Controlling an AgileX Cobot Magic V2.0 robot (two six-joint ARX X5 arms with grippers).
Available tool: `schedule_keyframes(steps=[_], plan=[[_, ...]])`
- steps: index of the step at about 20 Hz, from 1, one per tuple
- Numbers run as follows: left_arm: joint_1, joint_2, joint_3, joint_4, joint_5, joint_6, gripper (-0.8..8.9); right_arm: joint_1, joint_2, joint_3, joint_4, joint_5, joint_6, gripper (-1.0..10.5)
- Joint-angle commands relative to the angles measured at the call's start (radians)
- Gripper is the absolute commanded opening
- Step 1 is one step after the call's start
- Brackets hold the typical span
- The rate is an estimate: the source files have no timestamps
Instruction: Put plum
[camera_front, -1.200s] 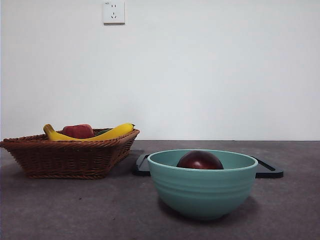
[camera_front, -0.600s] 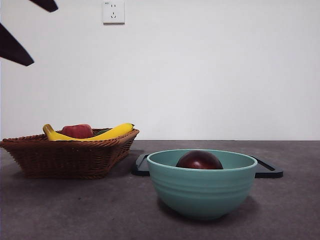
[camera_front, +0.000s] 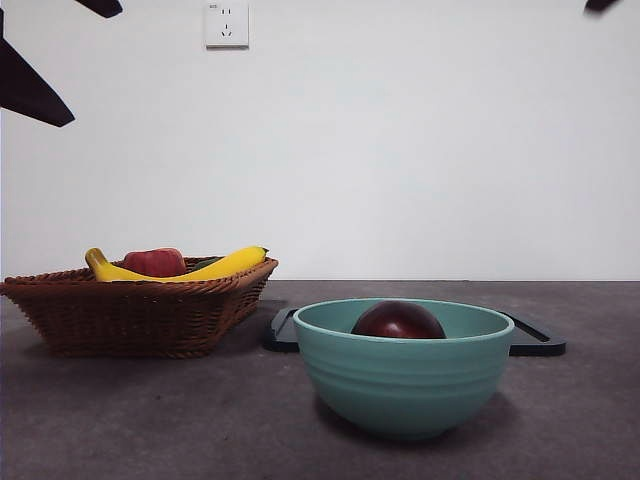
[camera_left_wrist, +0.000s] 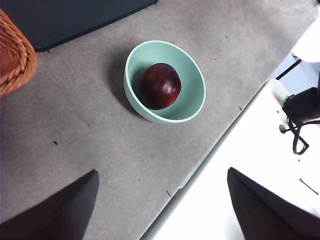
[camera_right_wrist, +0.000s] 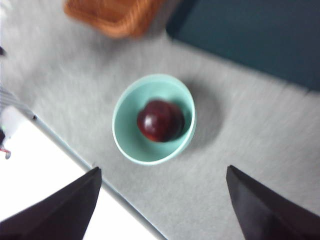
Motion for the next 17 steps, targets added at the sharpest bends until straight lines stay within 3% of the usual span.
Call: schedule_keyframes(steps=[1,3,7,14,17], plan=[[-0.005,0.005,0.01,0.008,0.007,-0.001,4.03,0.031,0.046,-0.046,0.094,0.001,0.058,4.0],[-0.005,0.005,0.01,0.008,0.007,0.0,4.03,0.066,0.095,-0.1,0.189,0.006,0.102,4.0],[-0.005,0.005,0.01,0.009,0.007,0.002,4.03,0.154,0.213,-0.153,0.346,0.109,0.156,3.9],[-0.005,0.005,0.01,0.02,0.007,0.001,4.03,0.308,0.436,-0.159,0.53,0.34,0.204,2.7],[-0.005,0.005,0.01,0.022,0.007,0.002,4.03,0.34,0.489,-0.159,0.562,0.38,0.208,1.9]])
